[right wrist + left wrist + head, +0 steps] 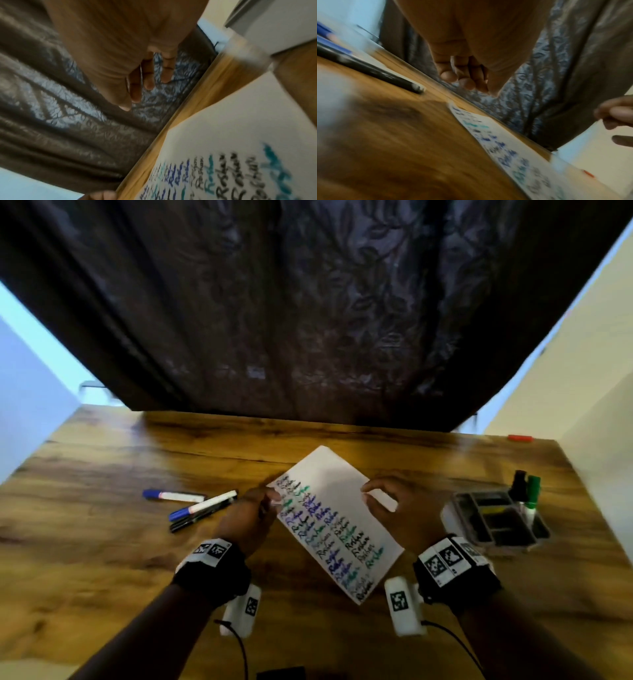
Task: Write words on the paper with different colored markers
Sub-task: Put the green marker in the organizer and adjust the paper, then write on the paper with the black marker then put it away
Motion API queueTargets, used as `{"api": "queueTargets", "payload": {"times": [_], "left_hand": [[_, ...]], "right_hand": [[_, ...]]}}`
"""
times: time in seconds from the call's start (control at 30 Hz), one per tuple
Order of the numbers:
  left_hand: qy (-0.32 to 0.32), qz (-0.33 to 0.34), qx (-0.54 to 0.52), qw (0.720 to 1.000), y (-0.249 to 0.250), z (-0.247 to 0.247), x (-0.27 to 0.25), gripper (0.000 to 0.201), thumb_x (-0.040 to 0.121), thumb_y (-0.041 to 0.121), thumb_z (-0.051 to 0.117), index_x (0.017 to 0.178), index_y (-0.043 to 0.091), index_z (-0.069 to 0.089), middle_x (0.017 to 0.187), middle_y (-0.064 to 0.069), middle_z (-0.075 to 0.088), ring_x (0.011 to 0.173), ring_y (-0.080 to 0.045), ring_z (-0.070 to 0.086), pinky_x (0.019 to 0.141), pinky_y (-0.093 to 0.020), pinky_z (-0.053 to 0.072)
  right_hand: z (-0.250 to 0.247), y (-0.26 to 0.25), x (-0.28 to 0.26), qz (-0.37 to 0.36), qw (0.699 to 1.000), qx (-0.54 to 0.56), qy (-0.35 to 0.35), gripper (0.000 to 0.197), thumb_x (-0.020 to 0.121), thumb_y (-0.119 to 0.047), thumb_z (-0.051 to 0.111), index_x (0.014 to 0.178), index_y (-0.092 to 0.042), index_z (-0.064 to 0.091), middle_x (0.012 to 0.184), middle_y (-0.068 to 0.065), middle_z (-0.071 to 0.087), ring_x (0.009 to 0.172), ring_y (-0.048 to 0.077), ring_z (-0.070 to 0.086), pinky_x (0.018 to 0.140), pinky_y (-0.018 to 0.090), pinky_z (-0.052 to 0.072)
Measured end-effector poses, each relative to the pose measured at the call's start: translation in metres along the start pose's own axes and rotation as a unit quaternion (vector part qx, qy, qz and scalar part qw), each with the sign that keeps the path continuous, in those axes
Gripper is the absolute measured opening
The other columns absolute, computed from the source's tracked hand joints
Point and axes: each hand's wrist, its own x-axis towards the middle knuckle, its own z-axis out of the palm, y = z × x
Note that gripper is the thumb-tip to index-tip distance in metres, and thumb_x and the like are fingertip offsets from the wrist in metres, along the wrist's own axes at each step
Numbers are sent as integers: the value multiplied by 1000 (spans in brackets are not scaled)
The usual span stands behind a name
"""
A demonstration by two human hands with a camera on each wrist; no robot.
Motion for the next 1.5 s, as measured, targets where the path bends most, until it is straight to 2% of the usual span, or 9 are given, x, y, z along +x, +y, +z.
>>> {"api": "queueTargets", "payload": {"times": [0.13,0.27,0.4,0.63,0.8,1.03,1.17,1.3,1.5], "left_hand": [[55,-83,51,994,-72,-35,-10,30,86,27,63,115,35,60,115,1,62,101,-23,62,85,-37,52],[105,-159,72,979,-108,-56,-22,29,80,19,74,108,21,68,115,-11,59,109,-36,54,91,-40,46],[66,-197,88,974,-130,-59,-29,33,74,28,79,105,22,68,116,-11,59,112,-37,50,91,-47,47],[58,-175,126,975,-140,-58,-30,33,78,29,75,110,24,67,114,-10,54,111,-33,44,92,-45,44],[65,-145,183,970,-127,-59,-33,29,85,29,66,113,20,63,115,-14,52,106,-35,44,82,-47,43],[130,-41,12,991,-71,-63,-37,12,93,22,57,105,22,57,107,-4,59,94,-23,56,75,-36,44],[55,83,-86,991,-1,-56,-31,9,97,32,50,104,27,54,99,7,61,88,-5,57,70,-26,44],[-6,183,-74,980,64,-43,-24,18,97,44,44,106,30,51,102,11,57,89,-4,57,71,-18,44],[-59,296,-65,951,130,-23,-22,24,100,27,44,112,14,59,106,10,56,93,3,47,79,-13,37]], "right_hand": [[37,-30,10,-37,996,34,-78,9,88,-25,68,96,-26,71,101,-14,62,100,3,53,78,5,36],[65,-51,18,-50,993,12,-110,9,86,-25,68,95,-24,71,103,-10,66,97,2,52,76,1,33],[78,-64,23,-58,991,9,-119,12,87,-27,68,97,-20,72,104,-10,66,95,-5,48,78,-3,31],[78,-66,22,-49,992,8,-112,12,89,-29,66,96,-21,71,100,-18,60,86,-16,48,73,-4,36],[73,-55,17,-29,992,-3,-120,12,90,-31,65,98,-24,70,102,-16,63,94,0,53,74,3,36],[59,-36,-8,1,994,33,-106,8,90,-33,65,96,-31,69,96,-16,66,89,2,59,75,21,51],[46,-48,-11,58,981,159,-99,23,88,-37,68,110,-33,63,90,-12,68,84,3,64,72,18,52],[30,-62,-10,60,916,393,-54,52,76,-56,72,119,-30,60,80,0,69,73,15,66,66,28,52],[-5,-58,-19,53,891,449,35,31,101,-38,45,108,-22,70,59,8,55,56,24,49,58,28,42]]}}
